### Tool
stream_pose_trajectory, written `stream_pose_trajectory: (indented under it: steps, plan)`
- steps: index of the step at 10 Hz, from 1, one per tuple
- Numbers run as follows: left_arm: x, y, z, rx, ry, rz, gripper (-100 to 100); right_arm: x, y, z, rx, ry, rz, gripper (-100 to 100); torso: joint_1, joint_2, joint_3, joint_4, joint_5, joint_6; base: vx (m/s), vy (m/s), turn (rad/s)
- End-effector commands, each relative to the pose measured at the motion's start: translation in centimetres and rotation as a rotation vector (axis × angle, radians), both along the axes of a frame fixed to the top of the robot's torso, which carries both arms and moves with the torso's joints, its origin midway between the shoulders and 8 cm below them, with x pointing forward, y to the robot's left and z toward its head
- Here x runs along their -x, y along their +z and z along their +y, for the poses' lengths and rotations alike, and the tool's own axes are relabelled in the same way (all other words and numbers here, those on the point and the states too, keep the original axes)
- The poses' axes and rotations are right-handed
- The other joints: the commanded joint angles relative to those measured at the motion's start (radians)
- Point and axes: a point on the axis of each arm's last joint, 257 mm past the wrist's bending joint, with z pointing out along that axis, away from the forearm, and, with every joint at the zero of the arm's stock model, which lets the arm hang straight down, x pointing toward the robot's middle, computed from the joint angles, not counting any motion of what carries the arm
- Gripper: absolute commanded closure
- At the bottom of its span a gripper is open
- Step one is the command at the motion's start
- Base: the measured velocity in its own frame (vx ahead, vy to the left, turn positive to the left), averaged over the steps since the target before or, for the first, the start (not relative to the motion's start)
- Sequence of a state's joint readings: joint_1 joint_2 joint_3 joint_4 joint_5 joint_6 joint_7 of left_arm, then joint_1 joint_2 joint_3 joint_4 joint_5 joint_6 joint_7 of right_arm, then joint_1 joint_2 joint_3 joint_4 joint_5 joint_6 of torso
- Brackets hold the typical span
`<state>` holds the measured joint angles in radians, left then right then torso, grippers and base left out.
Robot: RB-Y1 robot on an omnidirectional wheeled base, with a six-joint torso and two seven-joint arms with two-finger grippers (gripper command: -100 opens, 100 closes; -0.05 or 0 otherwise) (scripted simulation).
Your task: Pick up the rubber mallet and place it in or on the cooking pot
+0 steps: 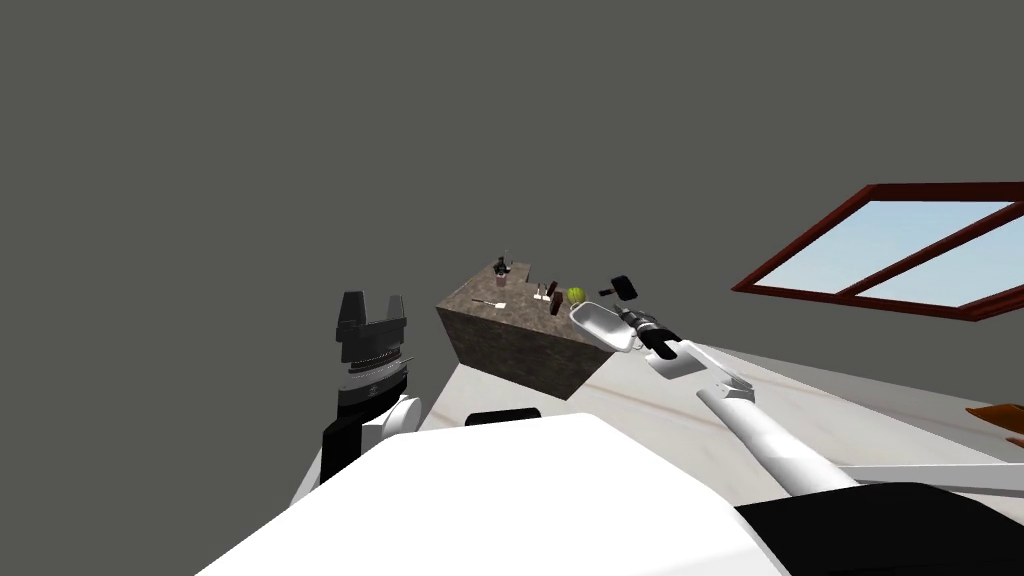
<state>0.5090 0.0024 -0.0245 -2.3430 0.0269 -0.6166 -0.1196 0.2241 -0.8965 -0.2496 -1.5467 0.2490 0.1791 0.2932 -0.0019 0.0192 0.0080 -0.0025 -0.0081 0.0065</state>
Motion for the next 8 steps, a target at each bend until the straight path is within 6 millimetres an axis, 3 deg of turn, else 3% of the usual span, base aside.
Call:
stream_pose_trajectory:
  steps: [1, 2, 4, 5, 6, 8]
  plan:
    - [0.0, 0.0, 0.0, 0.0, 0.0, 0.0, 0, -1.1, -1.0, 0.1, -0.008, -0.001, 0.017, -100, 0.0, 0.0, 0.0, 0.0, 0.0, 0.0, -0.103, -0.043, -0.005]
    - [0.0, 0.0, 0.0, 0.0, 0.0, 0.0, 0, -1.6, -0.7, -0.6, -0.012, -0.016, 0.008, -100, 0.001, -0.004, -0.002, -0.001, 0.0, 0.0, -0.014, -0.012, -0.02]
    - [0.0, 0.0, 0.0, 0.0, 0.0, 0.0, 0, -3.5, 1.8, 0.2, -0.014, 0.0, -0.045, -100, 0.004, -0.012, -0.007, -0.002, 0.001, 0.0, 0.022, 0.006, 0.001]
    - [0.0, 0.0, 0.0, 0.0, 0.0, 0.0, 0, -3.6, 2.0, 0.2, -0.014, 0.001, -0.048, -100, 0.005, -0.013, -0.007, -0.003, 0.001, 0.0, 0.017, 0.007, 0.003]
    - [0.0, 0.0, 0.0, 0.0, 0.0, 0.0, 0, -4.3, -0.5, 0.5, -0.012, -0.012, 0.003, -100, 0.005, -0.013, -0.007, -0.003, 0.001, 0.0, -0.173, -0.036, 0.13]
    - [0.0, 0.0, 0.0, 0.0, 0.0, 0.0, 0, -5.6, -1.4, 0.6, -0.021, -0.014, 0.02, -100, 0.001, 0.0, 0.0, 0.0, 0.0, 0.0, -0.162, -0.048, 0.043]
